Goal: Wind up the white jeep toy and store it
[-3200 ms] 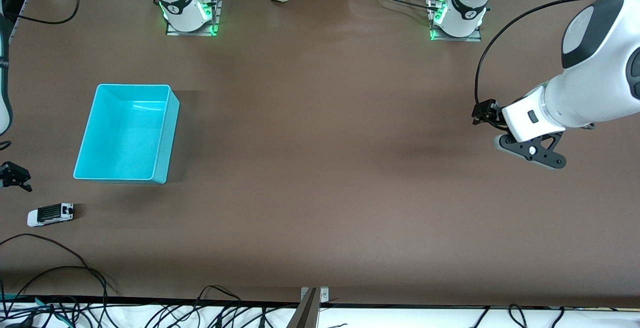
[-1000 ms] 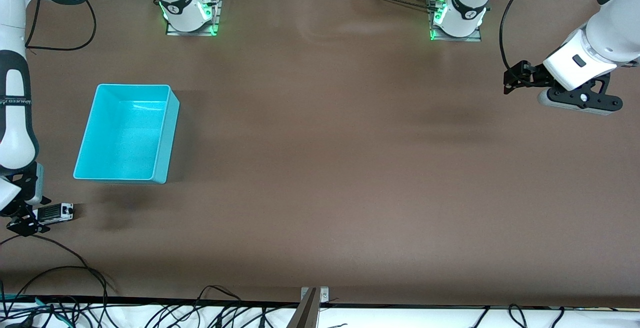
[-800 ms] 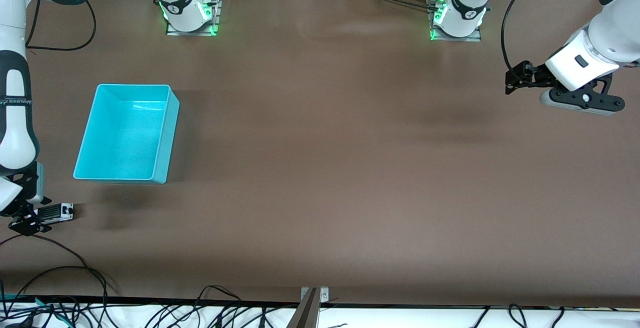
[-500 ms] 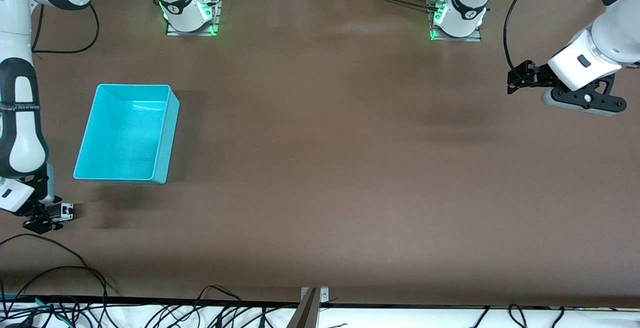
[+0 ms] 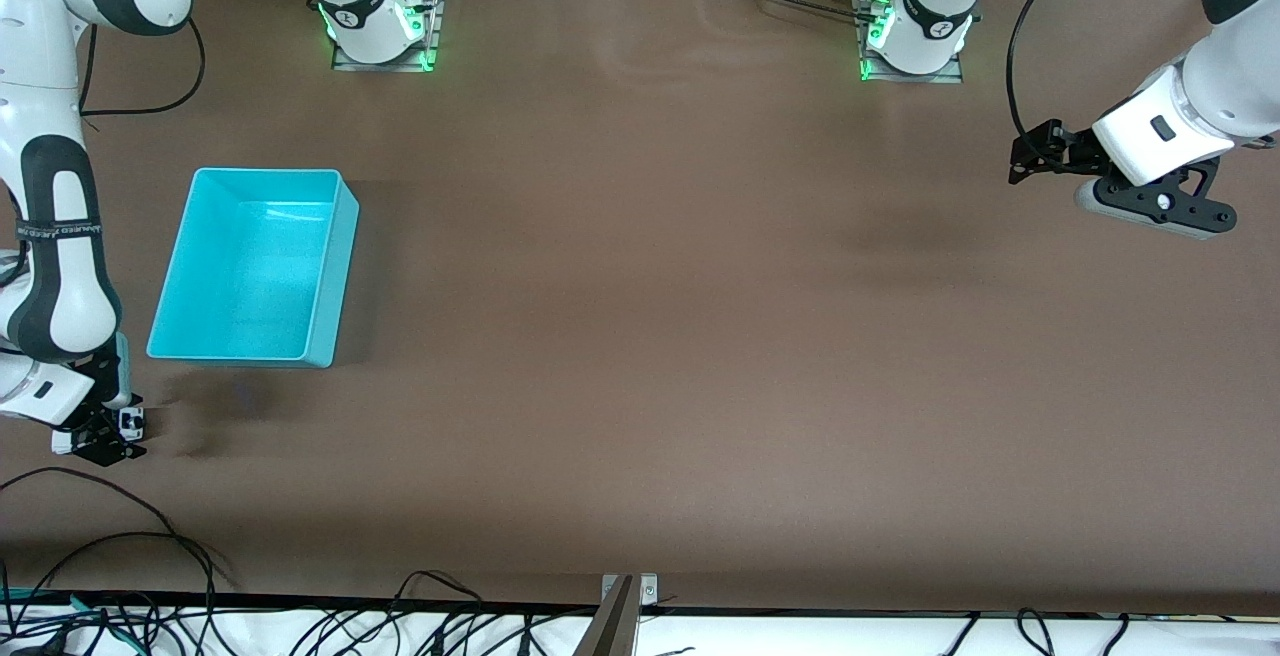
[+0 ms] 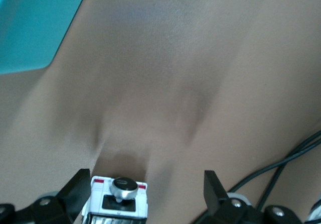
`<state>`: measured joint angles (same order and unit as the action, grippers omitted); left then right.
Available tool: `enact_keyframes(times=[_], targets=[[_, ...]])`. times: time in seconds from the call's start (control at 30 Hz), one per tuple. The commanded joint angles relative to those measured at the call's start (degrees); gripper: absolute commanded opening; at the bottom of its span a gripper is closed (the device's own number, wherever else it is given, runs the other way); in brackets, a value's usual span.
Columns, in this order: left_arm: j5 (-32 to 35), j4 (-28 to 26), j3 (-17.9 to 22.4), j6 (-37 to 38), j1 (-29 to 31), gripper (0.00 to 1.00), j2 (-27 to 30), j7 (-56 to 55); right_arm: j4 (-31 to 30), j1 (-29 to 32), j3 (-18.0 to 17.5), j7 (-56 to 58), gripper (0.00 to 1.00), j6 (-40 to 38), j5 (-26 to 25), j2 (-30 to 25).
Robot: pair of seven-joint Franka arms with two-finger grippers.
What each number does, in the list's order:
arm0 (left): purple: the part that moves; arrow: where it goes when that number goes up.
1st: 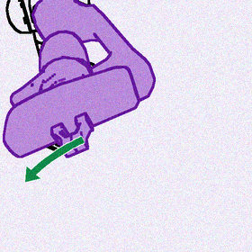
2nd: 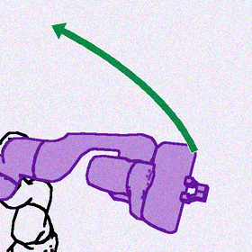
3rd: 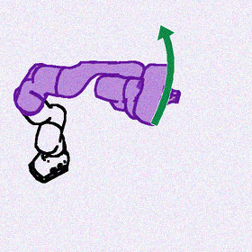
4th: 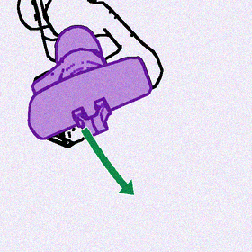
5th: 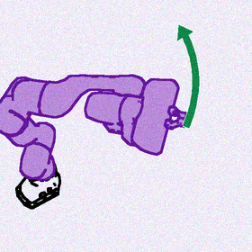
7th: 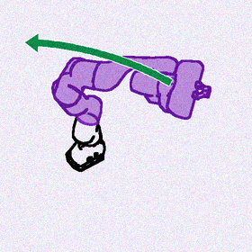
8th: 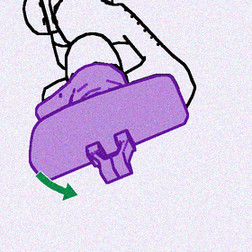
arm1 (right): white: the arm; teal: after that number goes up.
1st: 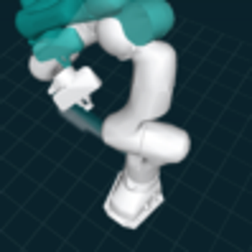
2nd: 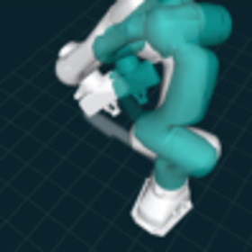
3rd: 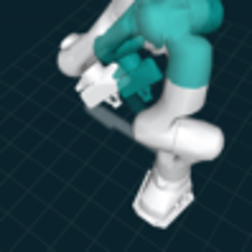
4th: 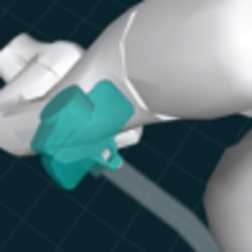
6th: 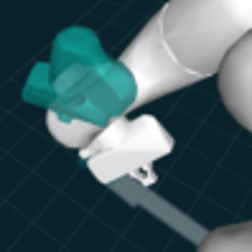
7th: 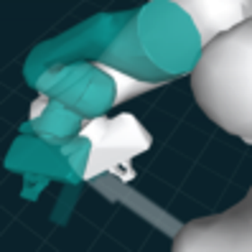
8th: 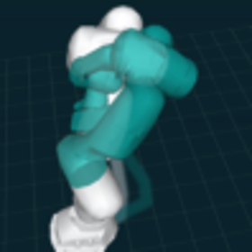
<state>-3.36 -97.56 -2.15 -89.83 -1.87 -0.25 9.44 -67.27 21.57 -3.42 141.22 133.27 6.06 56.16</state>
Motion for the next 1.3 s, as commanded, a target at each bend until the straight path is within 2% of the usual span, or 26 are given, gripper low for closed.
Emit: enact_keyframes(times=[0.0,0.17,0.3,0.73,1.27], targets=[[-3.05,2.02,0.22,1.41,1.78,1.00,-1.25,3.04,3.01,0.14,-0.19,1.78,1.00,-0.38,0.27,0.88],[-3.05,2.02,0.22,1.41,1.87,1.00,-1.25,3.39,5.13,0.23,0.16,1.69,1.00,-2.49,0.18,0.88],[-3.05,2.02,0.22,1.41,1.87,1.00,-1.25,3.57,5.13,0.40,1.83,1.69,1.00,-3.19,0.27,0.97],[-3.32,2.02,0.22,1.41,1.87,1.00,-1.60,3.66,5.92,1.02,2.89,1.69,1.00,-1.43,0.27,1.49],[-4.55,2.11,0.22,1.41,2.75,1.00,-2.04,3.74,8.38,1.72,3.15,1.25,1.00,0.85,0.36,5.01]])
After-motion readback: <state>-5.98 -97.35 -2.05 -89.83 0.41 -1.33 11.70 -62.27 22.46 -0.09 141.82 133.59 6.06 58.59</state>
